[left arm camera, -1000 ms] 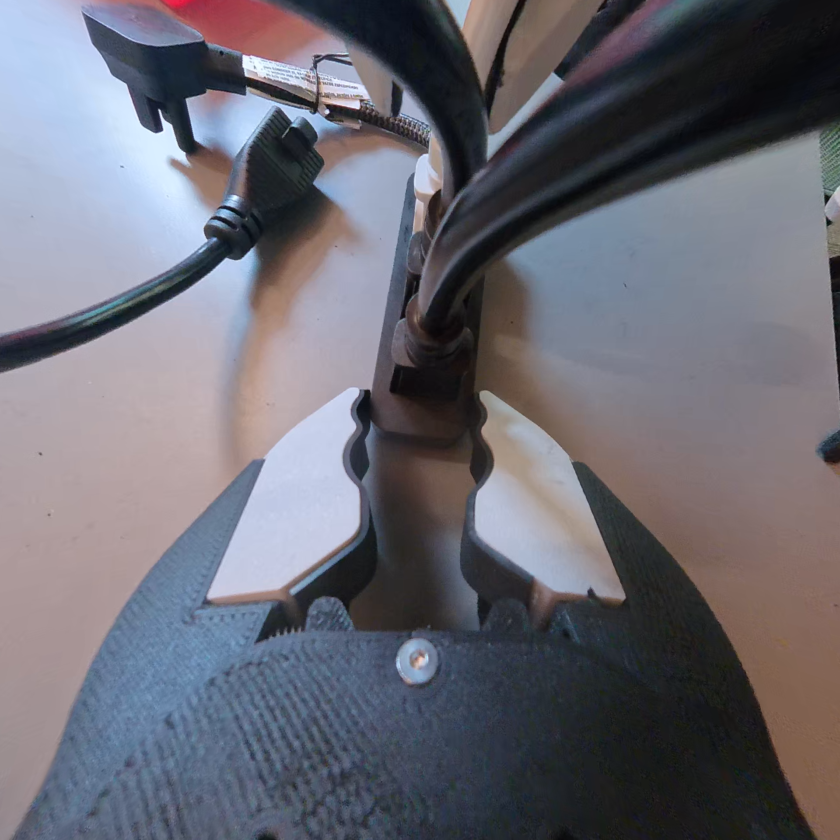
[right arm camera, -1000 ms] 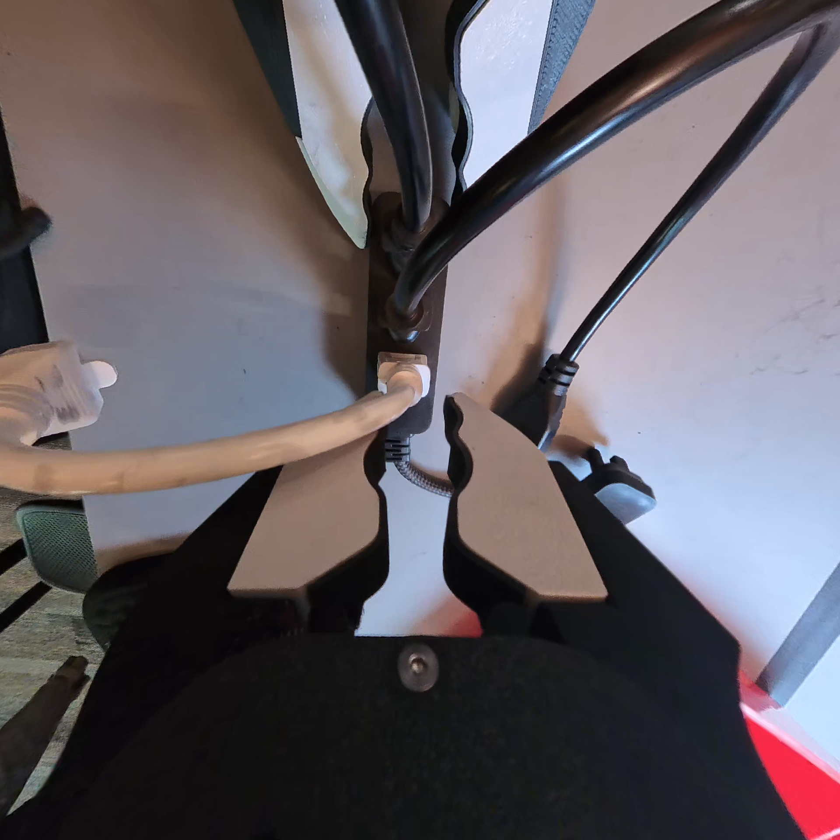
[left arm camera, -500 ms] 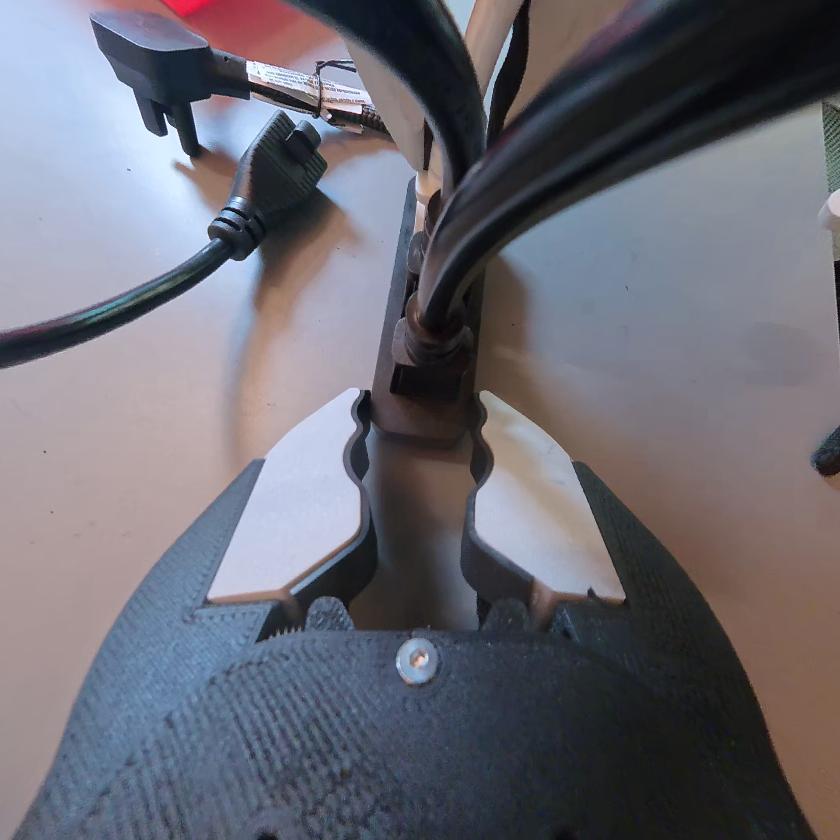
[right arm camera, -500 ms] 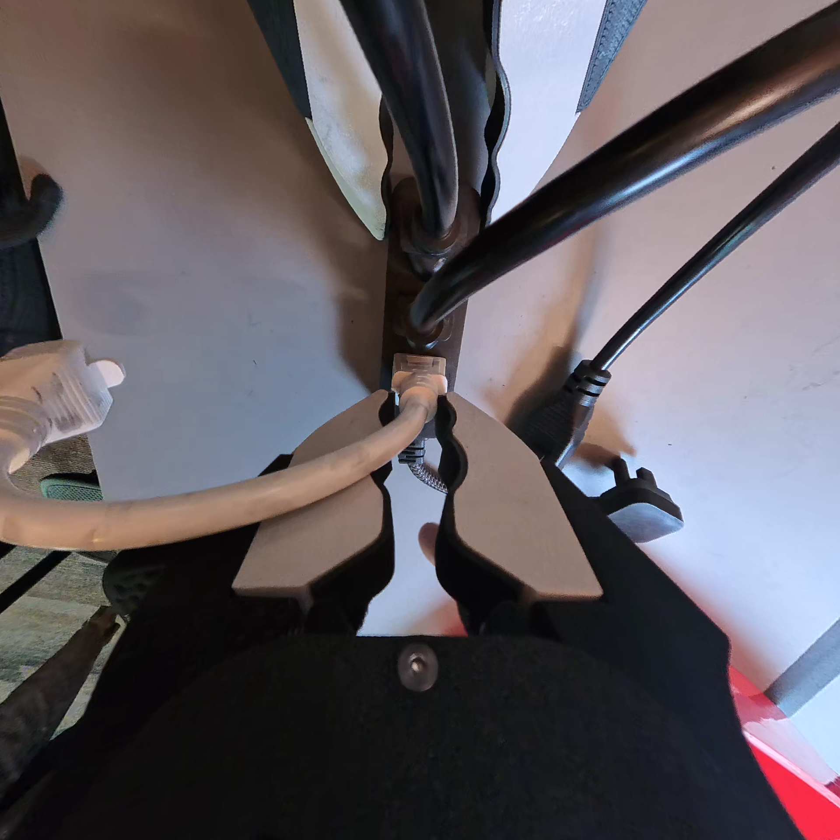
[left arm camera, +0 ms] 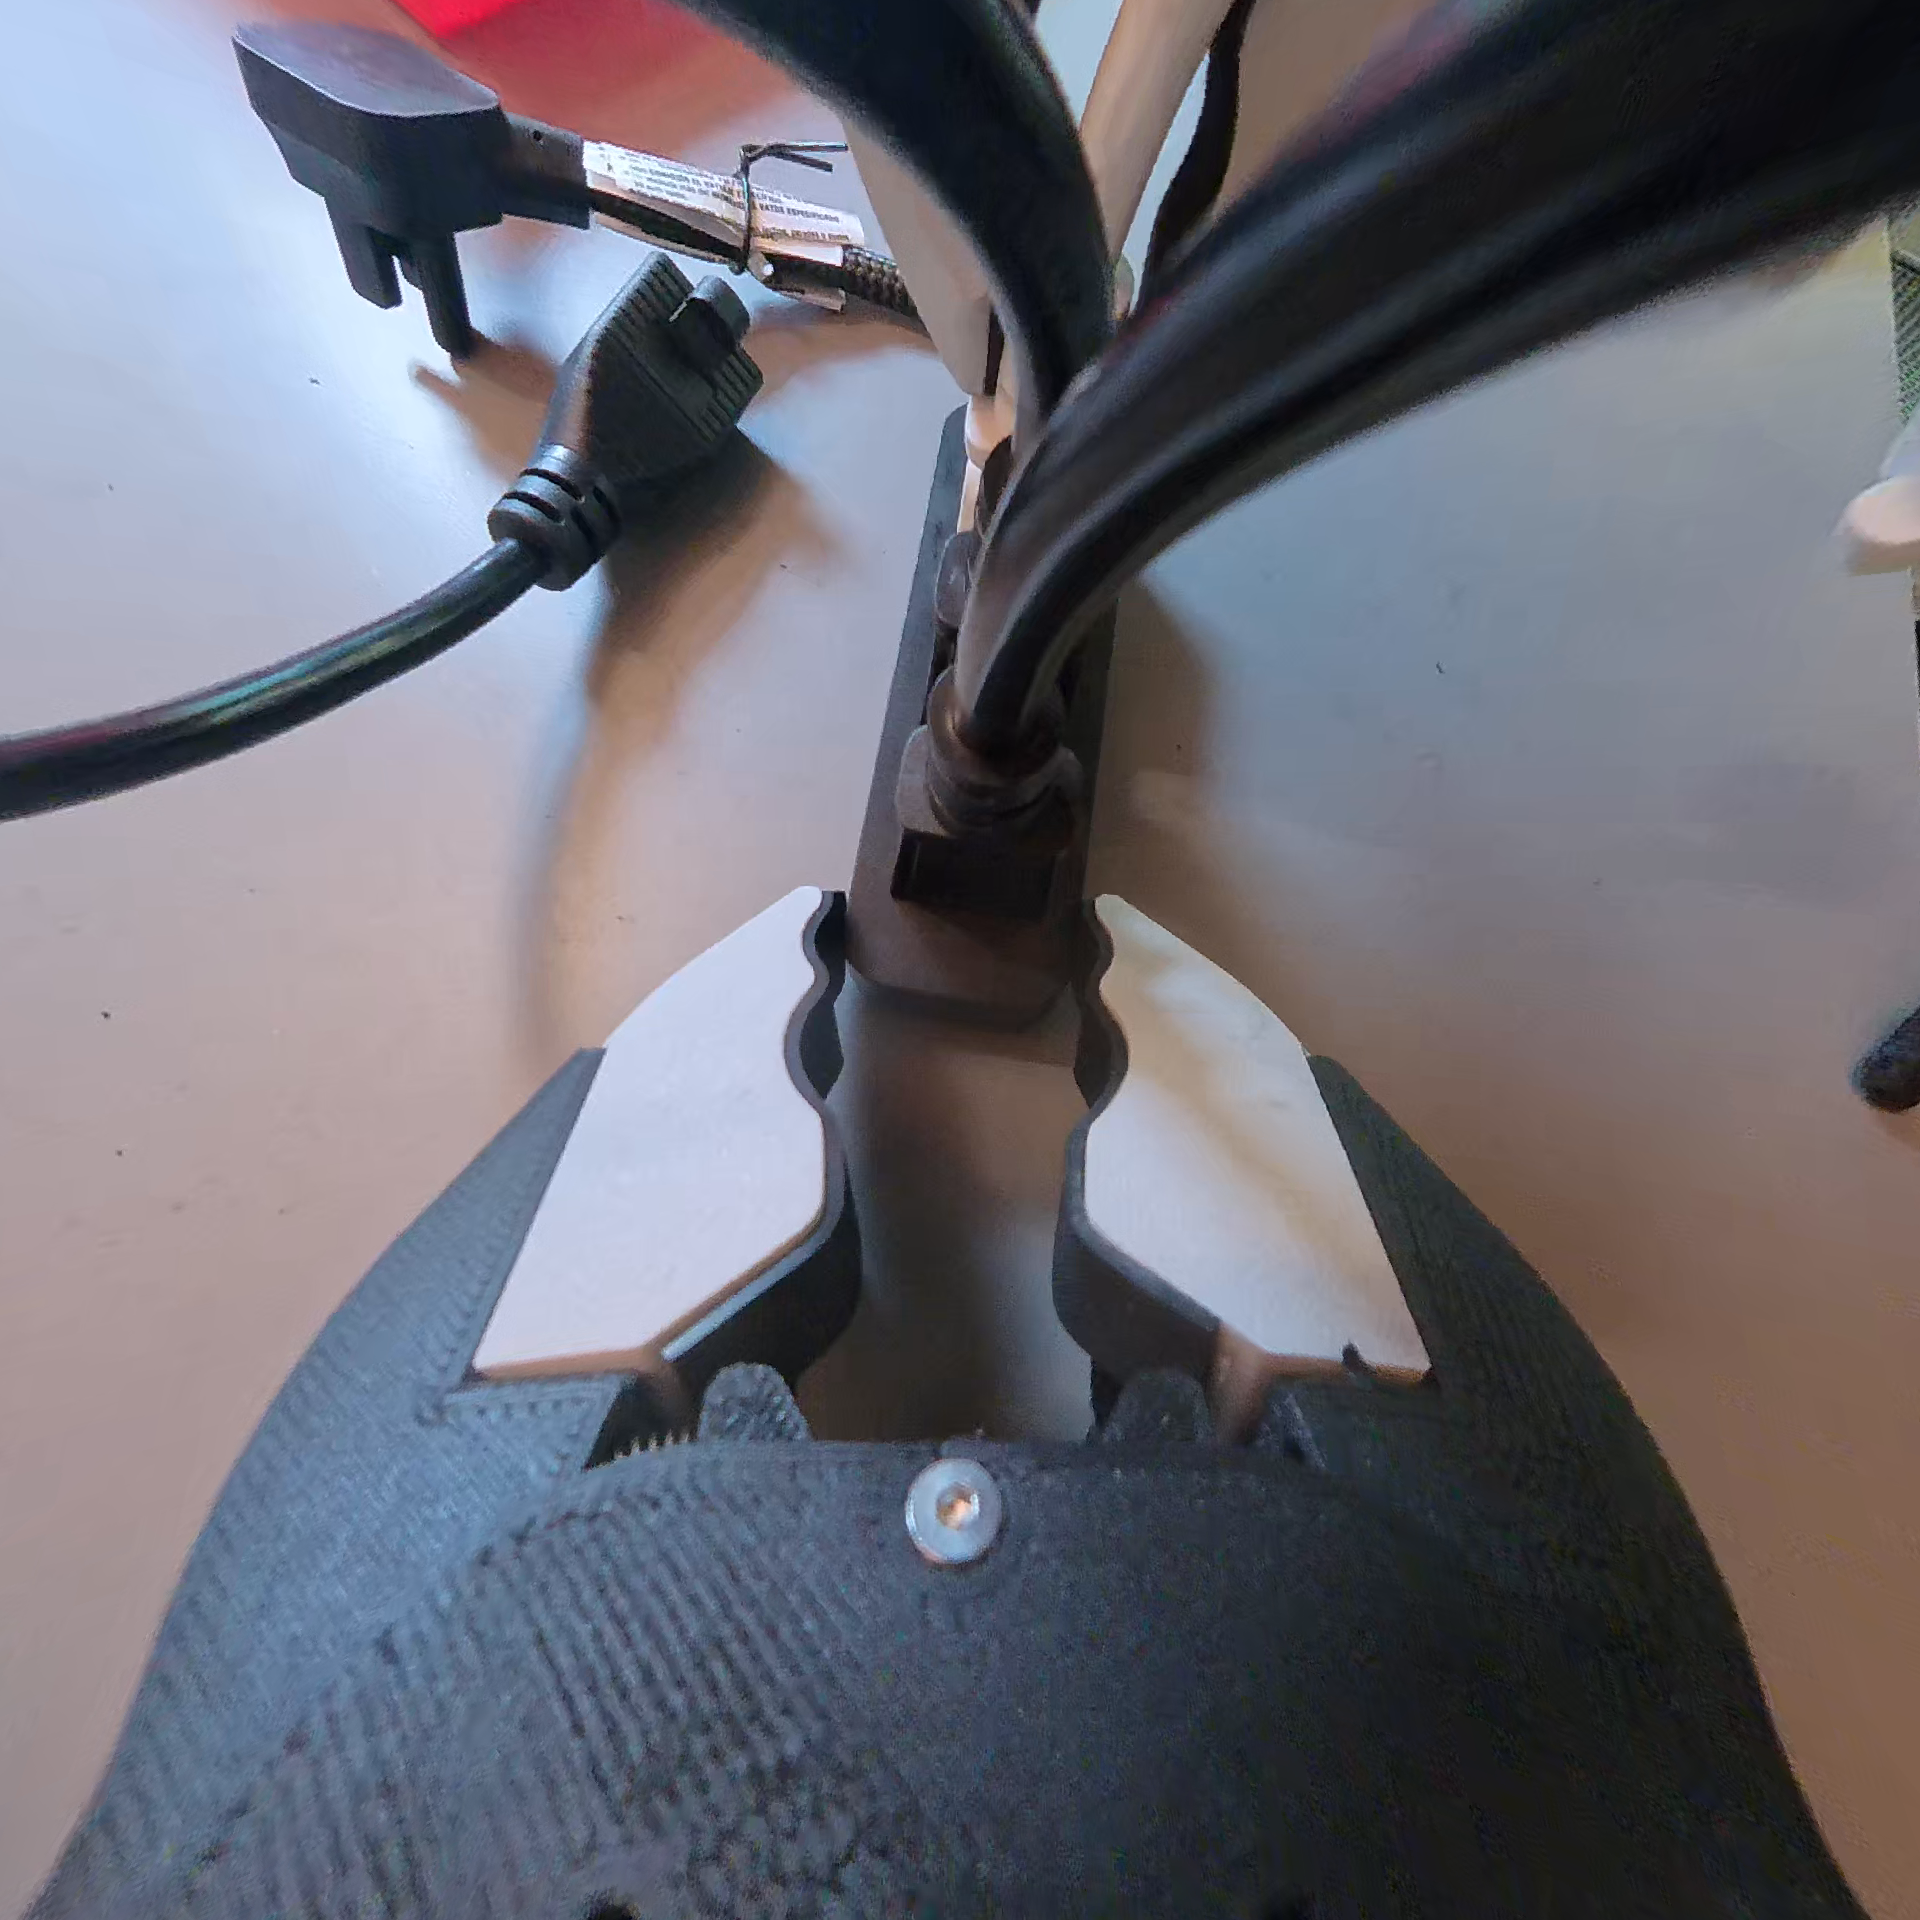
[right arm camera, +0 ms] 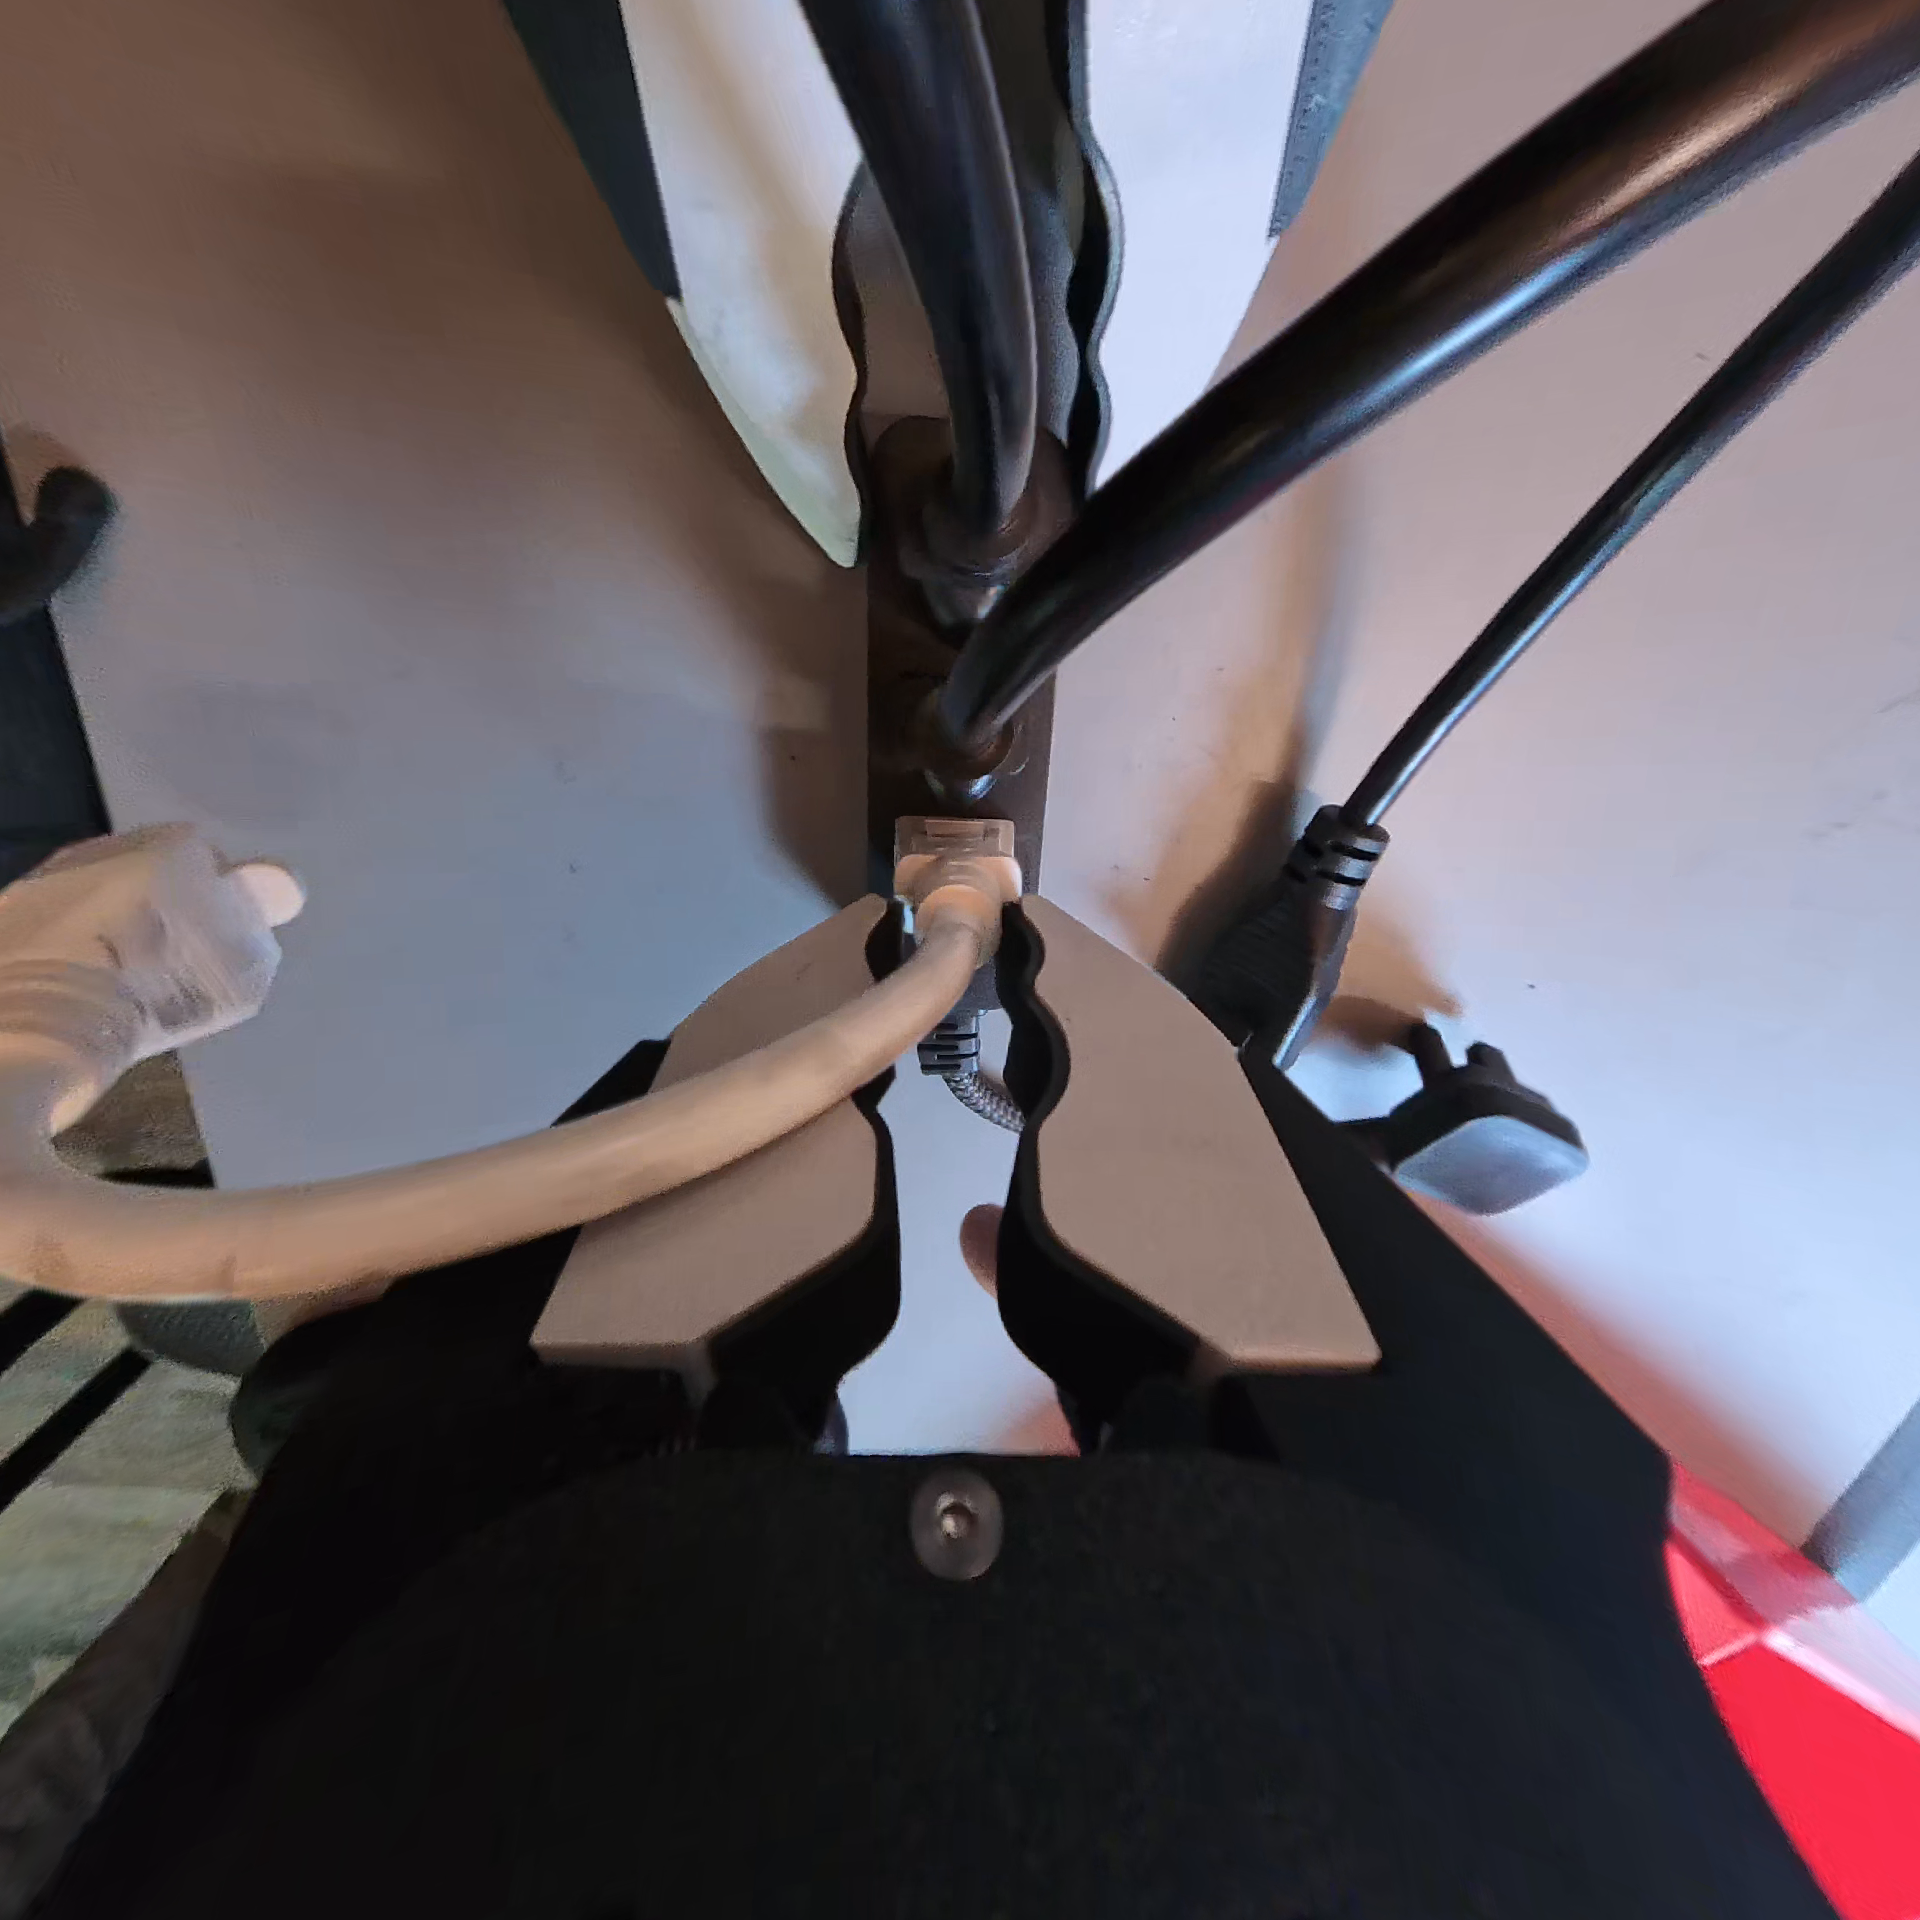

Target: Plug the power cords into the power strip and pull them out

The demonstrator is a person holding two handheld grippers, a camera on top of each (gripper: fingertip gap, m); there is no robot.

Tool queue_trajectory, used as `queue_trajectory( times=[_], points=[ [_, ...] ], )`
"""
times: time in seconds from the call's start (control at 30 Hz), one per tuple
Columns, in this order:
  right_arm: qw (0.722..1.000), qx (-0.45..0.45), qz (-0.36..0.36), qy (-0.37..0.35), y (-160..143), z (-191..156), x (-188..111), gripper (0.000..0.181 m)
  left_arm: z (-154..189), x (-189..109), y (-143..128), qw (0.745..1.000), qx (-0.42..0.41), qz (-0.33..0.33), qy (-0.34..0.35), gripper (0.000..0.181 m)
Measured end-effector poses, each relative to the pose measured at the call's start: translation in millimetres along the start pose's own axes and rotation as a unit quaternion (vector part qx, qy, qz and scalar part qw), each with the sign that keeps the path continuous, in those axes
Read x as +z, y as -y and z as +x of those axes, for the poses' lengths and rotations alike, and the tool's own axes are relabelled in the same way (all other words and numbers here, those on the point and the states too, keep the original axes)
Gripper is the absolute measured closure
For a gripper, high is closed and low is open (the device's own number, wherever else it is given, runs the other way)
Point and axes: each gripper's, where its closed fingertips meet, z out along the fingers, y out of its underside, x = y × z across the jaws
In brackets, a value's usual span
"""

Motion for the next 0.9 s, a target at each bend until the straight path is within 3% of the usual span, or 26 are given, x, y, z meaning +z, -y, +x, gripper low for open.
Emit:
queue_trajectory(
  times=[0.13,0.23,0.43,0.53,0.9],
  points=[
    [0.999,-0.006,0.035,-0.029,3,1,-1,0.162,0,-2,-1,1.000,0.005,0.003,0.002,0.138],
    [0.992,0.013,0.122,-0.032,8,5,-8,0.152,-2,-4,-3,1.000,0.000,0.006,-0.005,0.138],
    [0.958,0.066,0.272,-0.067,-9,18,-22,0.128,-4,-7,-5,1.000,0.013,0.008,-0.004,0.139],
    [0.939,0.095,0.321,-0.086,-18,21,-17,0.128,-4,-7,-5,1.000,0.012,0.006,-0.006,0.138],
    [0.932,0.082,0.340,-0.089,-29,14,8,0.134,-7,-7,-7,1.000,0.023,0.008,-0.001,0.130]
  ],
)
